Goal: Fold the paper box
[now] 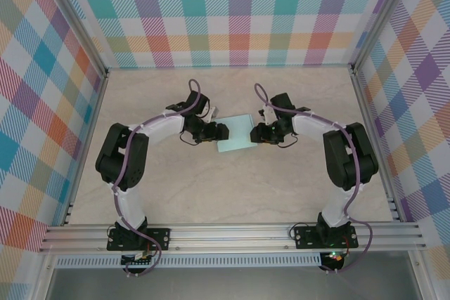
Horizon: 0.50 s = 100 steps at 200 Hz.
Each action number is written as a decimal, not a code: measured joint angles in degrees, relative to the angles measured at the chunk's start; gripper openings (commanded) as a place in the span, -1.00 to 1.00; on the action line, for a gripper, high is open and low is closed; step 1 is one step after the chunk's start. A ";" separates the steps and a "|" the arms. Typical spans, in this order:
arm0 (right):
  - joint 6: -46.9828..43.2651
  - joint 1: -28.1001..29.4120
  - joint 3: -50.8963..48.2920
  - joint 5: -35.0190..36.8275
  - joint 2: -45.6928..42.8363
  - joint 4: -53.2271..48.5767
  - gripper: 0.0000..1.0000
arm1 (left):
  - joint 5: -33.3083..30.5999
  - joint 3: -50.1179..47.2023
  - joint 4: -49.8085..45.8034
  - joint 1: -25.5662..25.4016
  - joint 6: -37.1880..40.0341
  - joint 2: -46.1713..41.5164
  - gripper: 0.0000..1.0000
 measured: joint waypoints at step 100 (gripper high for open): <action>1.77 0.00 -0.20 -2.32 0.09 2.97 -0.29 | 0.02 0.24 0.17 0.00 0.02 1.57 0.40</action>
